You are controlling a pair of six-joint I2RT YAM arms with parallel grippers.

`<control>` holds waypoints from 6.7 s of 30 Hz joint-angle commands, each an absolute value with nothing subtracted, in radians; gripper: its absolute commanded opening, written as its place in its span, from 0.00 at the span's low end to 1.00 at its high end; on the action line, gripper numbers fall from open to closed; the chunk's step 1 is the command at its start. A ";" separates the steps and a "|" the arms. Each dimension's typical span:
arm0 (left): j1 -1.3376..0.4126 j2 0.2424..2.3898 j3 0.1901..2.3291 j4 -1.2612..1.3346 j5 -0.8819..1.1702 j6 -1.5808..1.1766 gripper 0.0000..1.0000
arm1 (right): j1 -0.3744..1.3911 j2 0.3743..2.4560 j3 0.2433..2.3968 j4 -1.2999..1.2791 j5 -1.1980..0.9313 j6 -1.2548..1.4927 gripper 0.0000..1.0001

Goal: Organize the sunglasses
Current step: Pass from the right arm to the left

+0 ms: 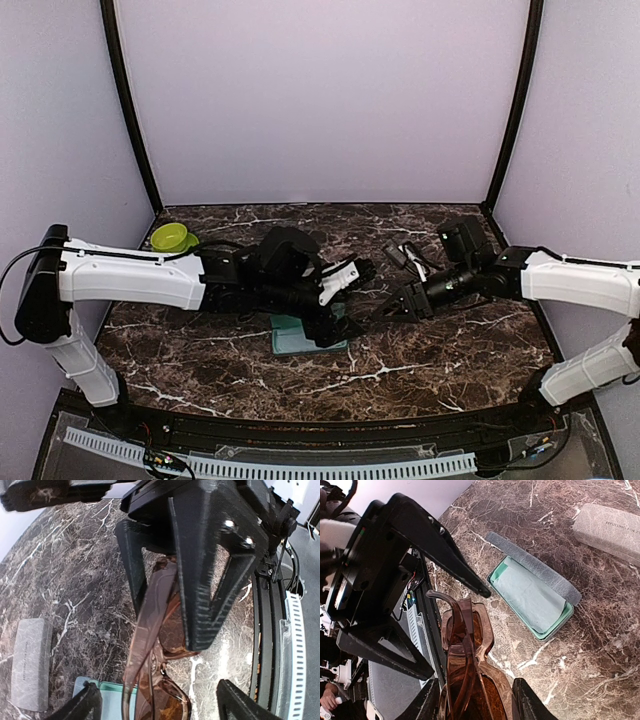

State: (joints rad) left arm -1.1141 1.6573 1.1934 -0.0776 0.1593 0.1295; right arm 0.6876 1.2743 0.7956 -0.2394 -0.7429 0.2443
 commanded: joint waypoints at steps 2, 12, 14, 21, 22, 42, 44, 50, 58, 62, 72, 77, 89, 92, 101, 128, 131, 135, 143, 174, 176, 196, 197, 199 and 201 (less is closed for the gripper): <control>-1.161 1.626 1.182 -0.090 0.104 0.248 0.88 | 0.693 1.276 0.835 -0.209 -0.749 0.248 0.13; -1.261 1.735 1.225 -0.130 -0.169 0.367 0.91 | 0.693 1.274 0.815 -0.190 -0.749 0.264 0.12; -1.274 1.756 1.233 -0.138 -0.201 0.382 0.91 | 0.693 1.270 0.813 -0.188 -0.749 0.267 0.12; -1.284 1.753 1.235 -0.123 -0.232 0.364 0.91 | 0.692 1.272 0.800 -0.189 -0.742 0.260 0.11; -1.284 1.741 1.229 -0.113 -0.227 0.361 0.91 | 0.692 1.276 0.799 -0.193 -0.738 0.257 0.11; -1.062 1.421 1.032 -0.071 0.340 0.041 0.97 | 0.804 1.346 0.784 -0.170 -0.605 0.157 0.12; -1.054 1.378 1.004 -0.079 0.319 0.039 0.97 | 0.807 1.370 0.786 -0.143 -0.616 0.193 0.12; -1.056 1.349 0.974 -0.128 0.237 0.102 0.95 | 0.810 1.434 0.796 -0.026 -0.706 0.406 0.11; -1.183 1.404 0.986 -0.210 0.005 0.343 0.96 | 0.809 1.482 0.802 0.080 -0.811 0.677 0.11; -1.211 1.428 1.001 -0.215 -0.067 0.377 0.97 | 0.809 1.497 0.816 0.056 -0.833 0.728 0.09; -1.300 1.481 0.968 -0.219 -0.370 0.514 0.99 | 0.809 1.506 0.811 0.052 -0.882 0.808 0.09; -1.347 1.442 0.908 -0.129 -0.414 0.609 0.99 | 0.807 1.513 0.822 0.000 -0.908 0.822 0.09; -1.359 1.453 0.888 -0.014 -0.359 0.543 0.99 | 0.801 1.523 0.848 -0.064 -0.903 0.772 0.10; -1.335 1.463 0.906 -0.051 -0.322 0.477 0.99 | 0.801 1.518 0.849 -0.080 -0.898 0.748 0.10; -1.249 1.530 1.071 -0.118 -0.152 0.212 0.93 | 0.801 1.490 0.867 -0.121 -0.790 0.690 0.10; -1.249 1.712 1.191 -0.235 -0.214 0.152 0.63 | 0.794 1.476 0.845 -0.079 -0.797 0.720 0.09; -1.249 1.705 1.190 -0.217 -0.232 0.155 0.58 | 0.794 1.476 0.844 -0.077 -0.798 0.722 0.09; -1.248 1.705 1.191 -0.197 -0.241 0.158 0.56 | 0.794 1.476 0.842 -0.076 -0.802 0.725 0.09; -1.249 1.712 1.204 -0.186 -0.256 0.166 0.53 | 0.794 1.487 0.840 -0.070 -0.810 0.722 0.09; -1.249 1.730 1.226 -0.216 -0.245 0.159 0.24 | 0.793 1.492 0.844 -0.102 -0.787 0.698 0.16; -1.248 1.729 1.226 -0.219 -0.245 0.157 0.22 | 0.792 1.493 0.844 -0.104 -0.786 0.697 0.18; -1.215 1.649 1.138 -0.200 -0.209 0.113 0.21 | 0.745 1.445 0.845 -0.193 -0.754 0.631 0.67; -1.212 1.644 1.135 -0.198 -0.203 0.110 0.21 | 0.742 1.444 0.842 -0.198 -0.753 0.627 0.67; -1.203 1.635 1.124 -0.193 -0.189 0.099 0.20 | 0.734 1.435 0.835 -0.208 -0.750 0.616 0.68; -1.192 1.619 1.110 -0.186 -0.164 0.082 0.20 | 0.721 1.423 0.826 -0.224 -0.741 0.595 0.69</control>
